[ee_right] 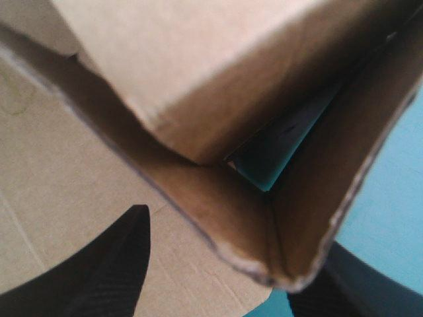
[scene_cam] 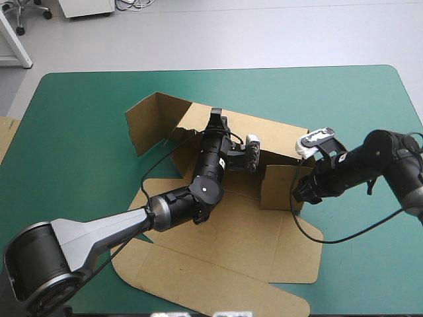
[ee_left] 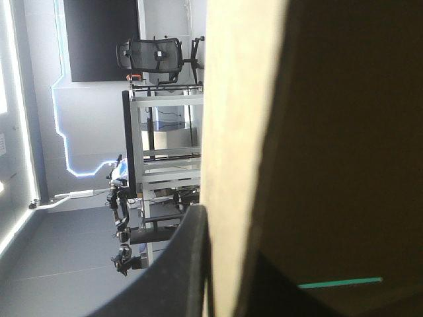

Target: Fold the box

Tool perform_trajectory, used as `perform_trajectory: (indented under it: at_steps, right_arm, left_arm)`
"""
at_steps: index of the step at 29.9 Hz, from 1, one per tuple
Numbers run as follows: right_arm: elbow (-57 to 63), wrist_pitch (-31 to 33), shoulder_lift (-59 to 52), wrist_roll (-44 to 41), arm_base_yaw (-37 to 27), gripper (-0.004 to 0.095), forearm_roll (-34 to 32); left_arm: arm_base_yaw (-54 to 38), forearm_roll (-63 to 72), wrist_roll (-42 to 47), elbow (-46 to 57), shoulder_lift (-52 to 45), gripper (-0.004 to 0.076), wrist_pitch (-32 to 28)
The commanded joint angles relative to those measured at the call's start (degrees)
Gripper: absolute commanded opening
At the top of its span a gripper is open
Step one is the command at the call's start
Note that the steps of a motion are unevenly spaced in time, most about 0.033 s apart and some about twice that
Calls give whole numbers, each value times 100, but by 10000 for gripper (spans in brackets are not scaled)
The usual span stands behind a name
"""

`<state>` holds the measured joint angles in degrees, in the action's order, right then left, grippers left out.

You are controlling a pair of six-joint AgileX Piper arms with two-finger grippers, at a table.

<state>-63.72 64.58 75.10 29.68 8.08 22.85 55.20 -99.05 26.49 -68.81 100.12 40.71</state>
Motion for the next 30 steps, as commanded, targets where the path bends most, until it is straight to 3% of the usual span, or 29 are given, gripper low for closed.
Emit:
perform_trajectory:
  at_steps: [1,7,25,30]
  right_arm:
    - [311,-800,-414,-8,12,542,180]
    - [735,-1525,-543,-8,12,544,180]
    - [759,-2159,-543,109,22,544,683]
    - [825,-2574,-543,-223,553,543,380]
  left_arm:
    - [27,-45,35,-121,-206,-10,-60]
    - [27,-45,35,-121,-206,-10,-60]
    - [27,-45,181,-121,-206,-10,-109]
    - [27,-34,191,-121,-206,-10,-110]
